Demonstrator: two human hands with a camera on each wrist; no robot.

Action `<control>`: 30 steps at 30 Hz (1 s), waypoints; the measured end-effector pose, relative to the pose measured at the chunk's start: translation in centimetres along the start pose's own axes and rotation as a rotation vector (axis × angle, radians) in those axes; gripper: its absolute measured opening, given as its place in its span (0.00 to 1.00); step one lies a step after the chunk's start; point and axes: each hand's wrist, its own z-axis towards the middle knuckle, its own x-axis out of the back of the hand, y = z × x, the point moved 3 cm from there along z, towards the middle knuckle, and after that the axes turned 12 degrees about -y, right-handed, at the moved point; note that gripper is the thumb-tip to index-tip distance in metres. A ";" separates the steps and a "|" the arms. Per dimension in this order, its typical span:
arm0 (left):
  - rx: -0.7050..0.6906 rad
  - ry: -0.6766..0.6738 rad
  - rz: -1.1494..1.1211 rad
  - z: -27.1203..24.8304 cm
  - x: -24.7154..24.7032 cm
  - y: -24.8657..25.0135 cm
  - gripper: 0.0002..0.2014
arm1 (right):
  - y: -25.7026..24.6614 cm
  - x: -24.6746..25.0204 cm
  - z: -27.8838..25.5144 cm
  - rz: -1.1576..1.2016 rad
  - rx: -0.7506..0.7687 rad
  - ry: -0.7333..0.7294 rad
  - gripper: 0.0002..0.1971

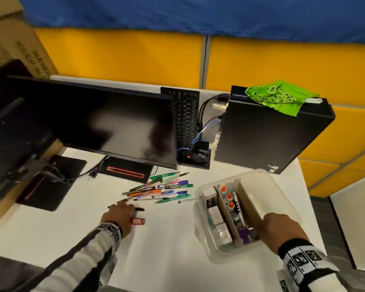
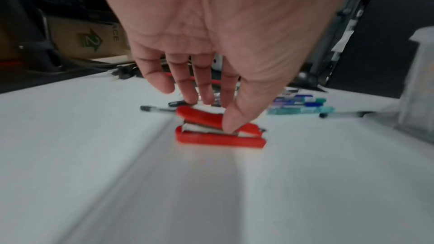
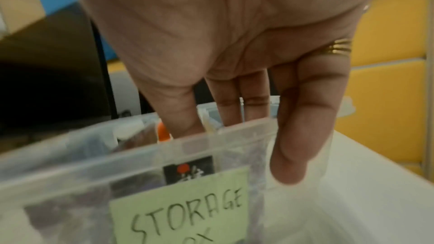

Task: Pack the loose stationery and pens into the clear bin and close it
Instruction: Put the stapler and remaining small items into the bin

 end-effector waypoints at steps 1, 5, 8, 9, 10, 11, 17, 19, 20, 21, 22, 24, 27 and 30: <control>0.012 0.003 0.009 0.3 -0.6 -0.5 0.19 | 0.0 -0.2 -0.1 -0.023 -0.006 -0.002 0.10; -0.024 0.031 -0.020 1.0 -2.2 -1.9 0.15 | -0.3 -1.2 -1.1 -0.052 -0.029 -0.050 0.11; -0.047 0.076 -0.026 1.4 -2.7 -2.6 0.11 | -1.0 -2.1 -2.5 -0.049 -0.032 -0.043 0.13; -0.062 0.081 -0.028 1.3 -2.5 -2.6 0.10 | -1.3 -2.3 -2.9 -0.032 -0.030 -0.041 0.12; -0.084 0.075 -0.031 1.2 -2.4 -2.6 0.10 | -1.6 -2.6 -3.2 -0.020 -0.029 -0.039 0.12; -0.107 0.062 -0.053 1.0 -2.2 -2.7 0.09 | -1.9 -2.8 -3.5 -0.020 -0.029 -0.039 0.12; -0.268 0.200 -0.446 -2.0 2.4 -1.6 0.10 | -3.6 -4.1 -4.6 -0.002 -0.016 -0.027 0.09; -0.385 0.284 -0.562 -4.0 5.0 0.5 0.15 | -4.3 -4.3 -4.6 0.007 0.006 -0.018 0.11; -0.462 0.289 -0.584 -4.9 6.0 2.0 0.15 | -4.3 -4.4 -4.7 0.011 0.012 -0.019 0.11; -0.539 0.282 -0.573 -5.9 6.9 3.7 0.14 | -4.5 -4.4 -4.7 0.018 0.014 -0.019 0.12; -0.602 0.272 -0.530 -6.7 7.5 5.4 0.13 | -4.7 -4.3 -4.8 0.024 0.018 -0.019 0.11; -0.701 0.250 -0.439 -8.0 7.9 8.3 0.11 | -5.0 -4.3 -4.8 0.031 0.035 -0.022 0.11; -0.817 0.242 -0.243 -8.9 7.4 11.9 0.10 | -5.2 -3.9 -5.0 0.056 0.055 -0.017 0.07; -0.909 0.273 0.088 -8.7 6.4 15.1 0.09 | -4.8 -3.9 -5.0 0.065 0.060 -0.018 0.06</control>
